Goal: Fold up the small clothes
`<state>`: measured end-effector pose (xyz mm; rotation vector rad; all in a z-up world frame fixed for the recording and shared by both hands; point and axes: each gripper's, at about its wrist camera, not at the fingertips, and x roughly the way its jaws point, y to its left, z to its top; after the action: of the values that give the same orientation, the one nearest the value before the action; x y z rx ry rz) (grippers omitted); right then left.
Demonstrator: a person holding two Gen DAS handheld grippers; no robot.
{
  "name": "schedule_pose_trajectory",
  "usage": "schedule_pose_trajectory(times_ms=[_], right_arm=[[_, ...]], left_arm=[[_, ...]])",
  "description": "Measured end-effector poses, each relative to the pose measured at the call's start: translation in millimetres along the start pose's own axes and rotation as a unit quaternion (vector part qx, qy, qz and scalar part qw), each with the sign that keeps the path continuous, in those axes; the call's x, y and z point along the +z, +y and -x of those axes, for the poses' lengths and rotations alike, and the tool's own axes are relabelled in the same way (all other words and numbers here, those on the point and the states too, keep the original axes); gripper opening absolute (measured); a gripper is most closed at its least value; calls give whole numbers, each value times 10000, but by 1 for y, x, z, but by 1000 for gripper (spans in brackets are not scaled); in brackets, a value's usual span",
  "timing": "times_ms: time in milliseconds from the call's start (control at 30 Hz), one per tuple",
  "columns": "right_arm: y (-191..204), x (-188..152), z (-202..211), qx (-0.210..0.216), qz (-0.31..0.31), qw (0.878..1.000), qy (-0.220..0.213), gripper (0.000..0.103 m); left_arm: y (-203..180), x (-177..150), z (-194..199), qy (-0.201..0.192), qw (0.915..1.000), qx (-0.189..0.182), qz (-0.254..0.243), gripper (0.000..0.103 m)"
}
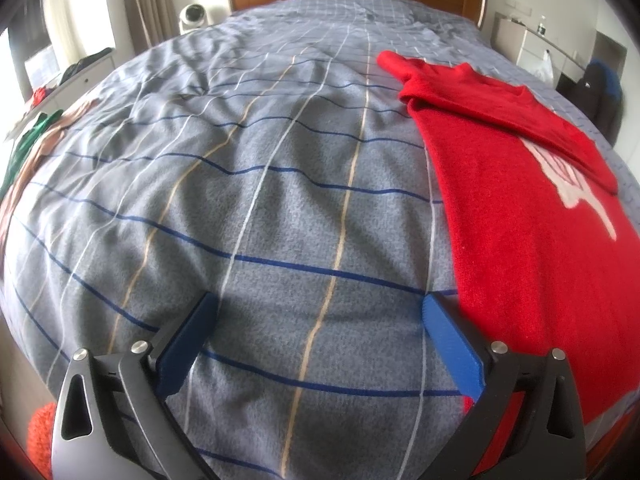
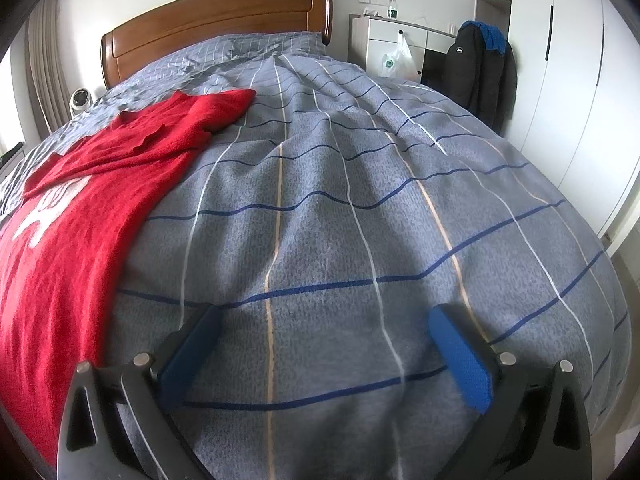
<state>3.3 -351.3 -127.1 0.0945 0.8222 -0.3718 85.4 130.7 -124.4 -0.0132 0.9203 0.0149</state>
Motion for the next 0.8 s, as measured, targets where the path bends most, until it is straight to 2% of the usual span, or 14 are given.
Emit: schedule_pose_trajectory(times_ms=[800], right_arm=[[0, 0, 0, 0, 6, 10000, -2, 103]], left_arm=[[0, -2, 1, -14, 10000, 16, 9, 102]])
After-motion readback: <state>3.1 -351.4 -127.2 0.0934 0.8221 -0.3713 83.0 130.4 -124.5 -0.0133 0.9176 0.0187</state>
